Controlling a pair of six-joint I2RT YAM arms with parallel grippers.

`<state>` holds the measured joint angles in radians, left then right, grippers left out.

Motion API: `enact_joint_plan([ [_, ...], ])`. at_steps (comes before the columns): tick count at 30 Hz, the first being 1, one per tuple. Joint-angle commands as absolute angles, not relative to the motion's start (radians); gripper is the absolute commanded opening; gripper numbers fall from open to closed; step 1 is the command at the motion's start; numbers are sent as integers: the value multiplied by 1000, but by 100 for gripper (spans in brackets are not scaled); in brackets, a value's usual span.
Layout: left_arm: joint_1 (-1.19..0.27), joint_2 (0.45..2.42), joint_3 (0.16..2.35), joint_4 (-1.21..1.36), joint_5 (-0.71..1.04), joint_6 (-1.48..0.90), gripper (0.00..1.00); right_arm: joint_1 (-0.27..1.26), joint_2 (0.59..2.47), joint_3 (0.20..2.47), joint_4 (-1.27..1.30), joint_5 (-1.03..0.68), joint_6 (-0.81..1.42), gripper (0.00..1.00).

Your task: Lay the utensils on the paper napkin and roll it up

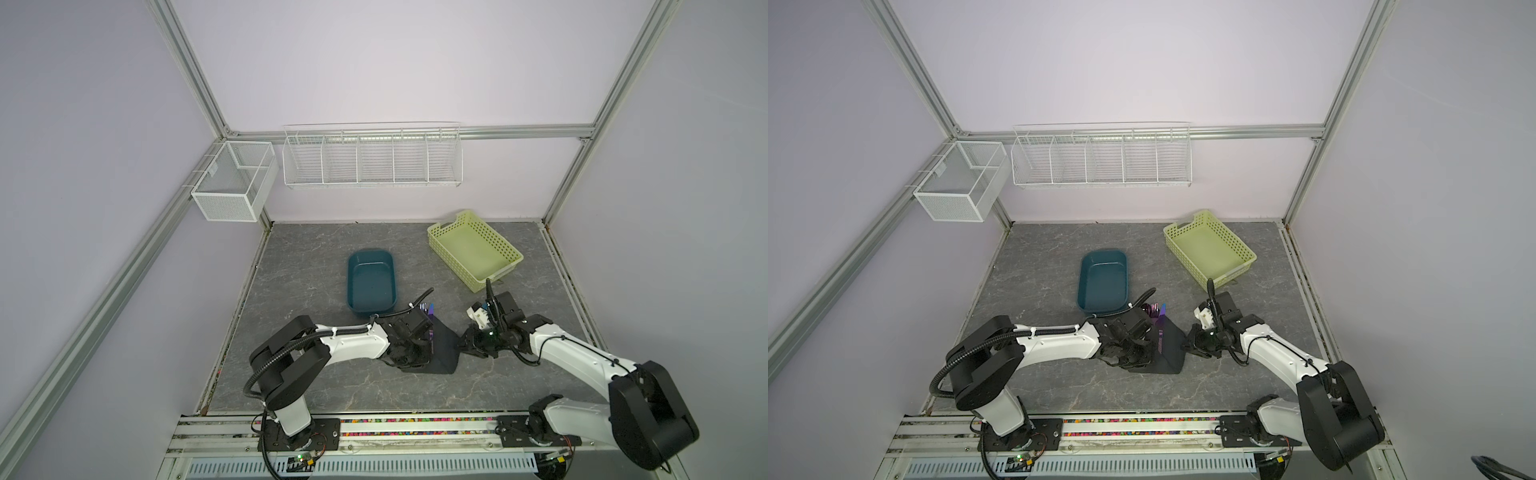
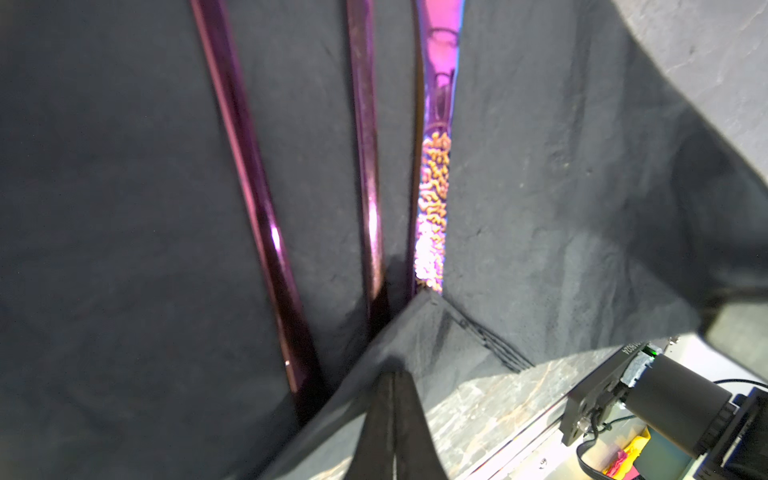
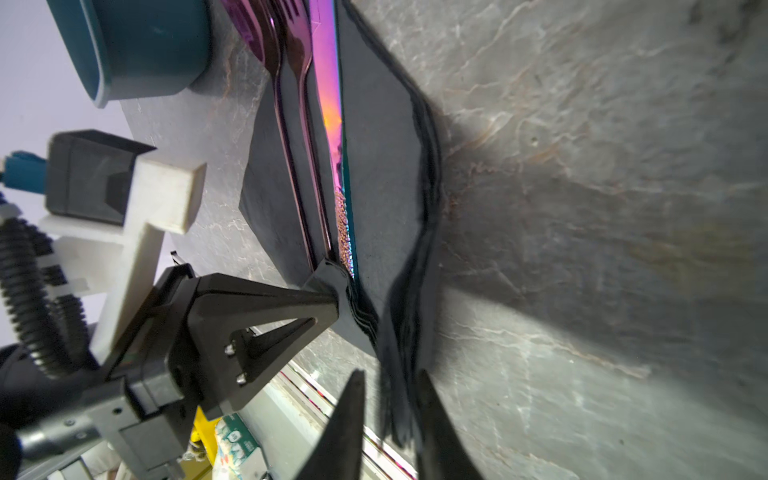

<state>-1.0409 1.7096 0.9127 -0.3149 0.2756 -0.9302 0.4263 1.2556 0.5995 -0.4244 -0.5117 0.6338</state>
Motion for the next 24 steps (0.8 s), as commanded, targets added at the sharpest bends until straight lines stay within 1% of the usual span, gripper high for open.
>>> enact_joint_plan([
  [1, -1039, 1718, 930, -322, 254, -930, 0, 447, 1268, 638, -440, -499, 629, 15],
  [4, -1039, 1719, 929, -324, 252, -930, 0, 476, 1272, 658, -432, -491, 644, 9],
  [6, -1039, 1721, 930, -323, 252, -931, 0, 489, 1269, 664, -415, -494, 667, 6],
  [15, -1039, 1720, 920, -316, 253, -932, 0, 550, 1259, 690, -375, -478, 758, 7],
  [24, -1039, 1724, 917, -315, 255, -934, 0, 629, 1295, 711, -303, -455, 833, 7],
])
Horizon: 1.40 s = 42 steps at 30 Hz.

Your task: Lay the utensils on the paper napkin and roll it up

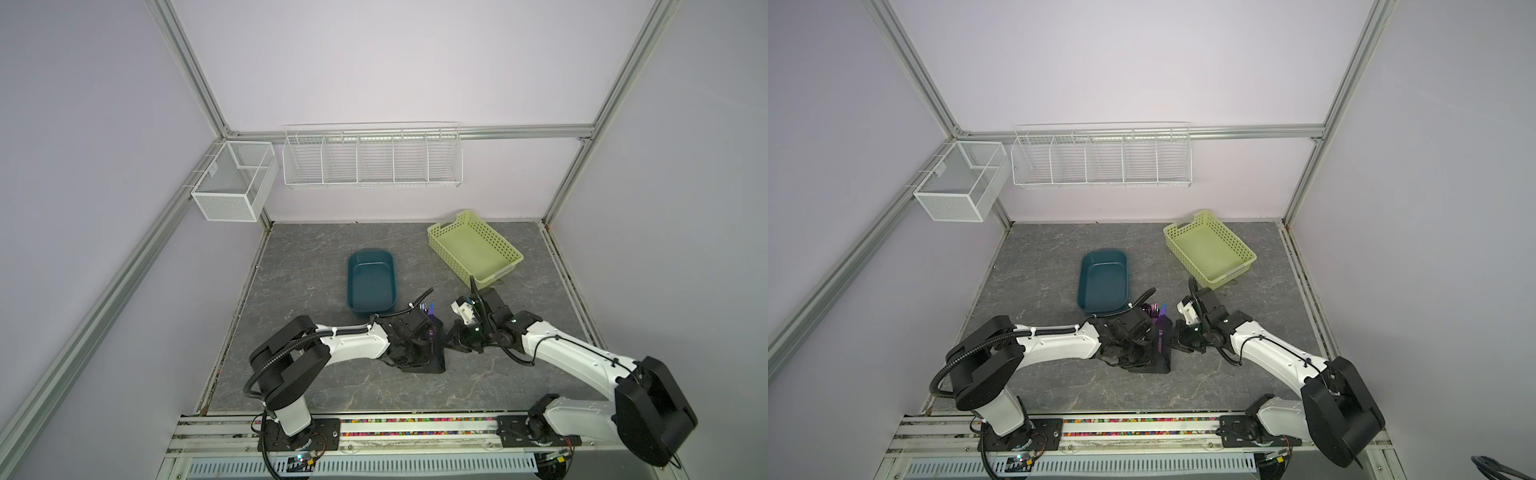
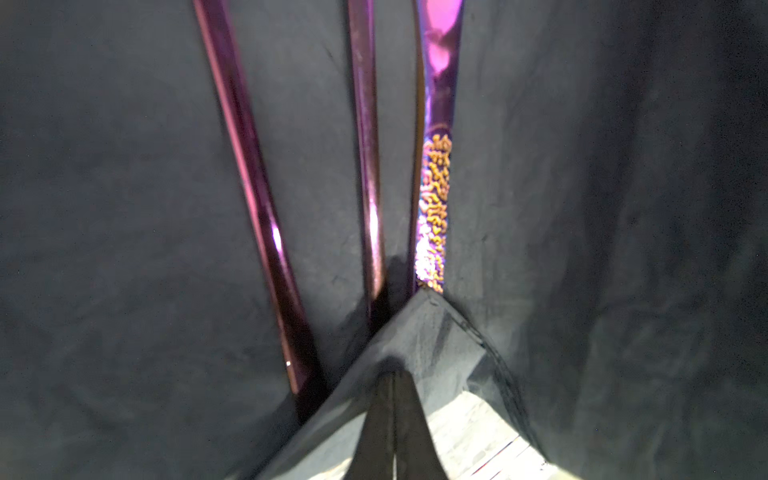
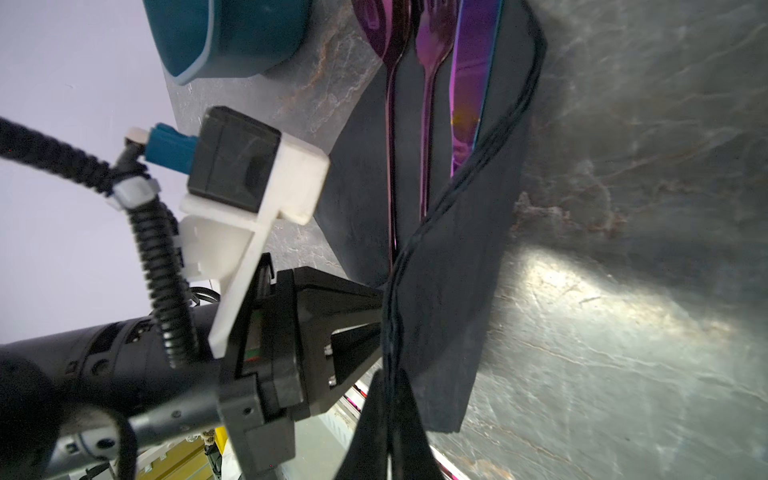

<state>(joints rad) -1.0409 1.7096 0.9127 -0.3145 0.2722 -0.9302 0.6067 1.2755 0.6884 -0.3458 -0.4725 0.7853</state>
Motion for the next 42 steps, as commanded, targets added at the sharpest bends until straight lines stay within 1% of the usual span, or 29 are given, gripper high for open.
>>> enact_joint_plan([
  [1, -1039, 1723, 916, -316, 254, -933, 0, 640, 1301, 714, -293, -451, 840, 7],
  [11, -1036, 1708, 900, -307, 250, -942, 0, 715, 1352, 724, -206, -416, 904, 7],
  [18, -1016, 1621, 879, -346, 220, -946, 0, 725, 1376, 727, -203, -410, 905, 7],
  [22, -1008, 1586, 876, -412, 212, -930, 0, 729, 1388, 730, -200, -414, 900, 7],
  [28, -1008, 1542, 843, -437, 223, -924, 0, 736, 1410, 739, -190, -418, 900, 7],
  [42, -1006, 1587, 784, -414, 205, -922, 0, 767, 1471, 774, -169, -415, 911, 7],
])
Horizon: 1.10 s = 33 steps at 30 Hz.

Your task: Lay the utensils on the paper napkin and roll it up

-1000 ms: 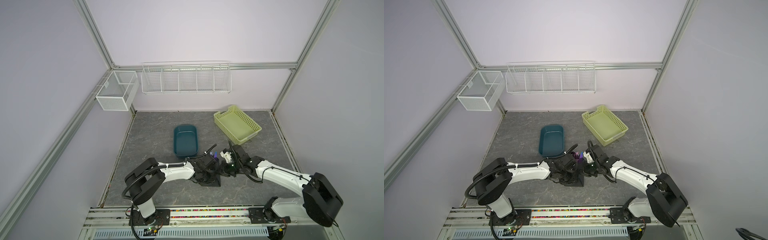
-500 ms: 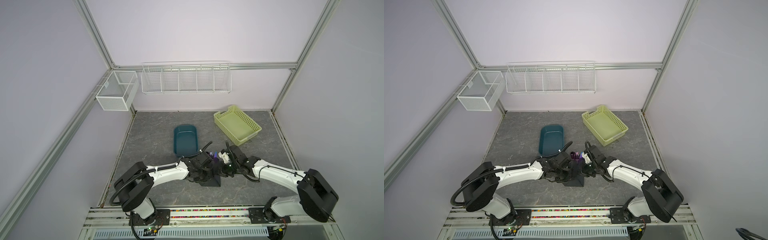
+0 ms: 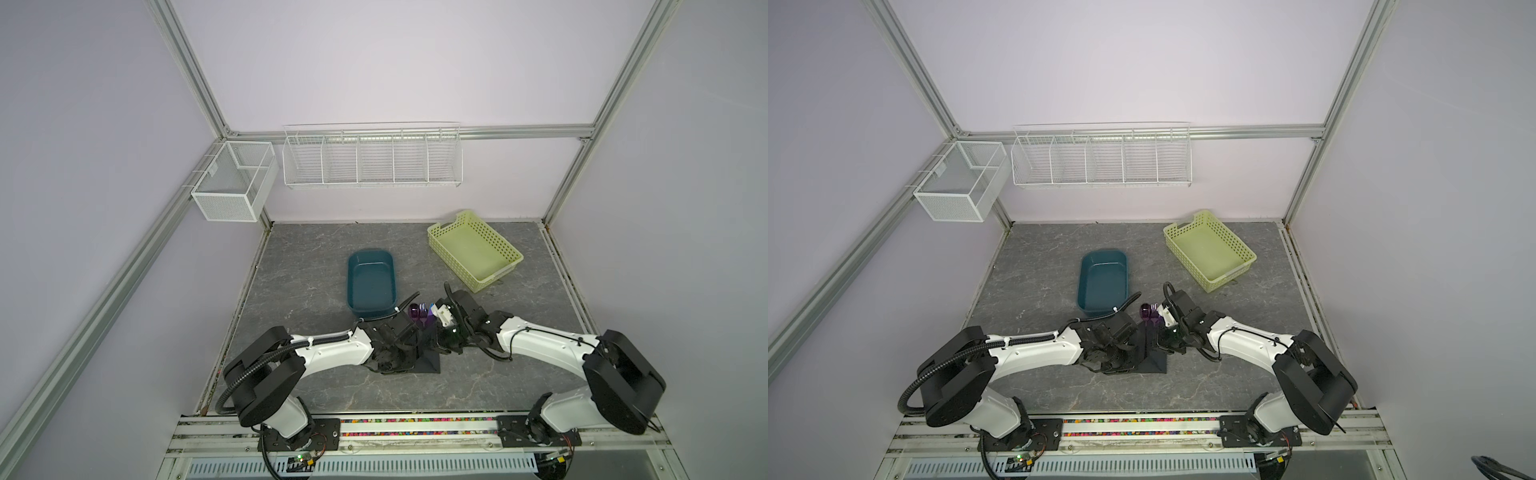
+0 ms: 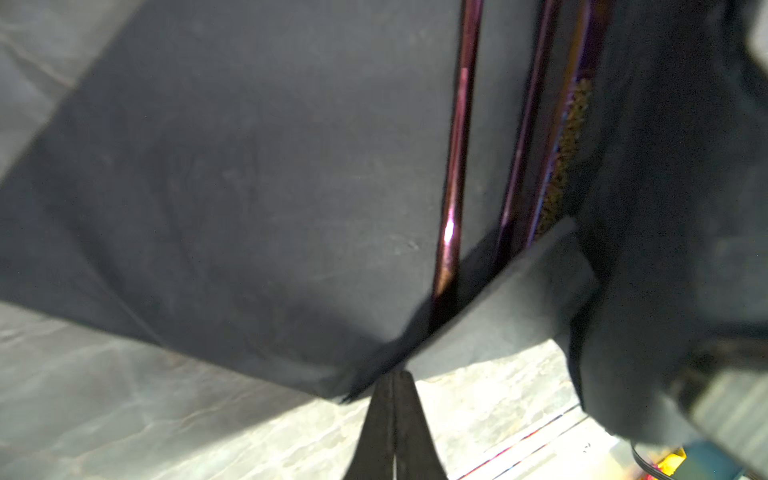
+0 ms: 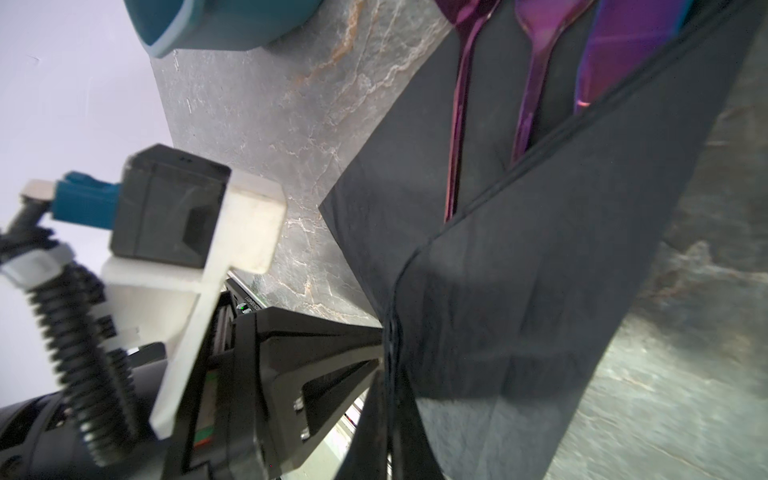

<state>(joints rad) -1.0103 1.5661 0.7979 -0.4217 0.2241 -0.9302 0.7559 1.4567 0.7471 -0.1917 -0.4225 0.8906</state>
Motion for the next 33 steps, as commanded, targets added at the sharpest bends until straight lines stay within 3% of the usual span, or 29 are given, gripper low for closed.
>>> enact_joint_plan([
  [1, -1006, 1593, 784, -411, 205, -924, 0, 771, 1476, 778, -167, -416, 911, 7],
  [33, -1006, 1576, 787, -417, 197, -930, 0, 820, 1663, 831, -52, -468, 933, 7],
])
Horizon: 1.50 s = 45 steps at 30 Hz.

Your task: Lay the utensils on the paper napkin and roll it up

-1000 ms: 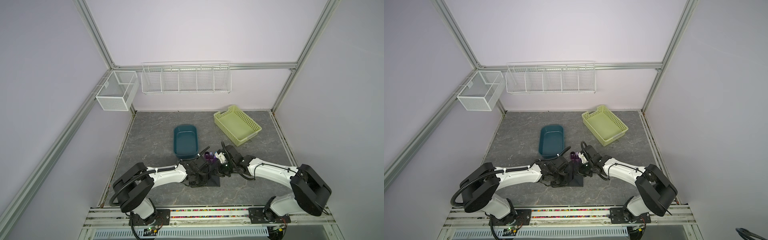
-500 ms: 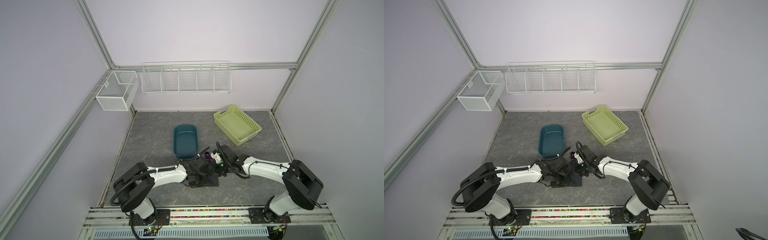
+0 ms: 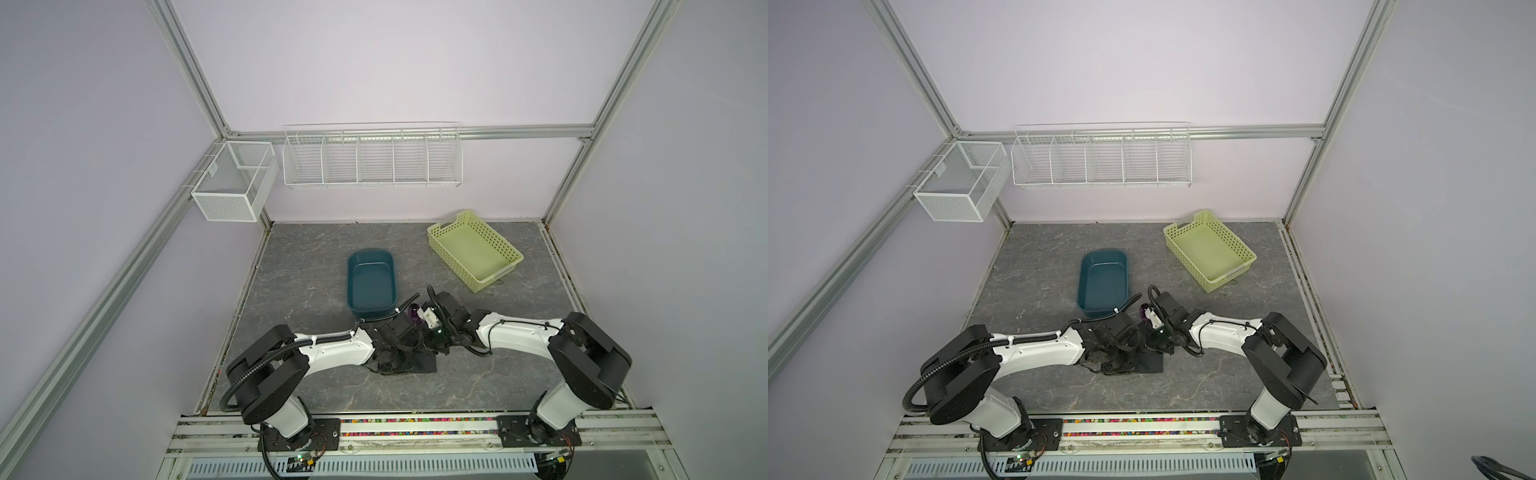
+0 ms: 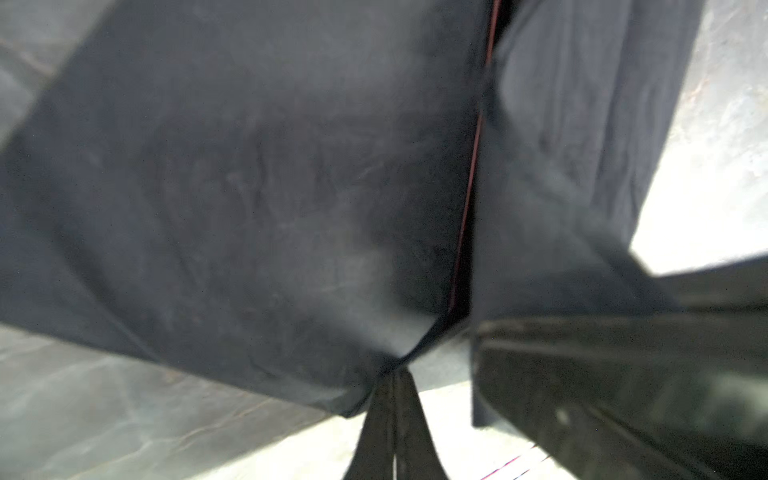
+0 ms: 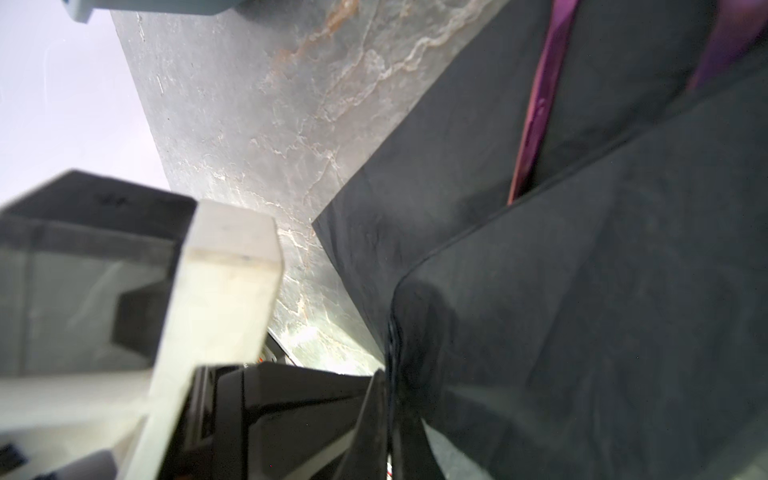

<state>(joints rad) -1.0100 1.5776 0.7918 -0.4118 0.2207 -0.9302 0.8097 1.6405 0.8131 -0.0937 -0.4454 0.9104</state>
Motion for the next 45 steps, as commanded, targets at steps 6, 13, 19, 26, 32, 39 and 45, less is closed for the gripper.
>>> enact_joint_plan([
  [6, -1006, 1575, 785, -422, 193, -931, 0, 823, 1701, 831, -22, -481, 936, 7],
  [13, -1006, 1573, 789, -428, 192, -931, 0, 822, 1742, 835, 7, -494, 934, 7],
  [19, -1006, 1573, 789, -427, 189, -933, 0, 822, 1766, 829, 17, -503, 933, 7],
  [26, -1006, 1558, 789, -428, 184, -939, 0, 822, 1778, 818, 13, -505, 929, 20],
  [32, -983, 1447, 781, -484, 125, -960, 0, 822, 1778, 821, 8, -505, 930, 32],
  [39, -889, 1257, 749, -620, 20, -952, 0, 822, 1777, 819, -3, -501, 925, 51],
  [45, -830, 1190, 728, -652, 9, -911, 0, 823, 1775, 821, -9, -497, 924, 57],
])
